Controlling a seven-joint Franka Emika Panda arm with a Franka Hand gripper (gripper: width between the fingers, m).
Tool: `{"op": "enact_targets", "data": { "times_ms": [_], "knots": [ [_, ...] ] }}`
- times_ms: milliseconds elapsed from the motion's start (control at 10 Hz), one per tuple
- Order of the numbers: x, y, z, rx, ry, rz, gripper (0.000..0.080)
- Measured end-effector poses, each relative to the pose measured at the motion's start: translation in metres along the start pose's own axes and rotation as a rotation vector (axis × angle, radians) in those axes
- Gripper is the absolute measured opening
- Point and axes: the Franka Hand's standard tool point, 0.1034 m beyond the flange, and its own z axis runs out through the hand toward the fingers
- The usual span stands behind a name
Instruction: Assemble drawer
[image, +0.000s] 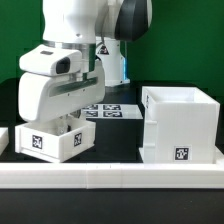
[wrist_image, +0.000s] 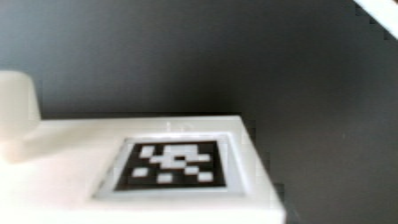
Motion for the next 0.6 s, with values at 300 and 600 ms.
{"op": "enact_targets", "data": {
  "times_ms": [300, 600],
  "knots": [
    [0.006, -0.003, 0.0, -0.005, -0.028, -0.266, 0.0041],
    [0.012, -0.009, 0.003, 0.003, -0.05, -0.524, 0.0041]
  ]
}}
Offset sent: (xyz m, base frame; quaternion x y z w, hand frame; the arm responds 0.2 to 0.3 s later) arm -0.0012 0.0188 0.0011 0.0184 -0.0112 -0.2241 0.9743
